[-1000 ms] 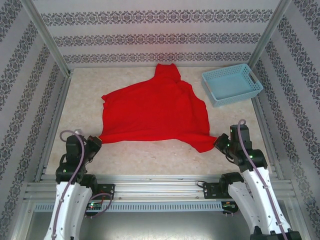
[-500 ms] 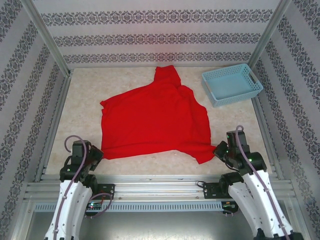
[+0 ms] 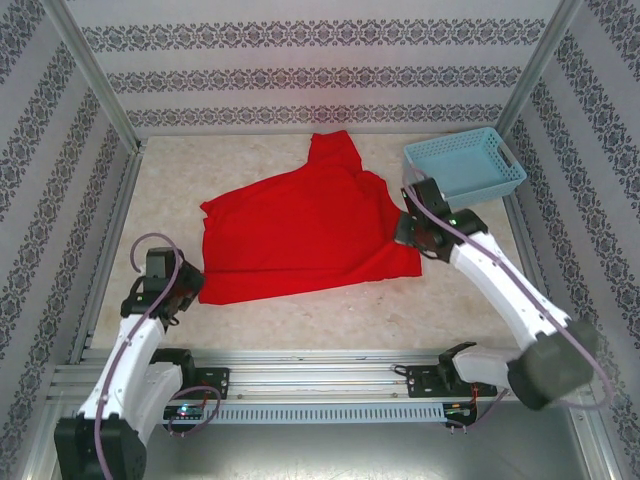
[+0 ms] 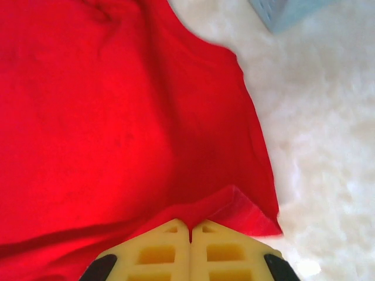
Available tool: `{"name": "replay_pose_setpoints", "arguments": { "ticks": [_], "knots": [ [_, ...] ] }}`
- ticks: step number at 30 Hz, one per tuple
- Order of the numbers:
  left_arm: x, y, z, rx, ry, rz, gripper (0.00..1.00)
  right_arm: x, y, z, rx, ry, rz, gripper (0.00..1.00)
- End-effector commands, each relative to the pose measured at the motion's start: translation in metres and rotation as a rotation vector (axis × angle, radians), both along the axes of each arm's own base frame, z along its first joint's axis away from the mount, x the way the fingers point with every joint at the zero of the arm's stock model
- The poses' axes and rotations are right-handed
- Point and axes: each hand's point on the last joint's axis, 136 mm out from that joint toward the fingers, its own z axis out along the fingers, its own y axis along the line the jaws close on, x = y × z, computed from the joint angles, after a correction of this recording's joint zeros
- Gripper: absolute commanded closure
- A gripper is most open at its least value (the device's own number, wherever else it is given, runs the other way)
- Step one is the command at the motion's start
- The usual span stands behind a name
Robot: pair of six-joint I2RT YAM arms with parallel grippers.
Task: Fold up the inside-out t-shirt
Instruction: Fold the T-shirt at the center of the table.
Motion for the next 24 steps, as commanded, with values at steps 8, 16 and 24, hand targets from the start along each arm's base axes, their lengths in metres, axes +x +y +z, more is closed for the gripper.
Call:
{"name": "replay_pose_setpoints", "arguments": {
  "ticks": [8, 16, 24],
  "knots": [
    [0.061, 0.023, 0.016, 0.101, -0.066, 0.062, 0.91, 0.105, 0.030, 0.005, -0.083, -0.043, 0.075, 1.00],
    [0.080, 0.026, 0.001, 0.112, -0.006, 0.041, 0.60, 0.150, 0.042, -0.026, -0.076, 0.053, 0.082, 0.75],
    [0.073, -0.006, 0.038, 0.200, -0.043, -0.159, 0.23, 0.096, 0.000, -0.040, -0.087, 0.062, 0.009, 0.40]
  ]
}}
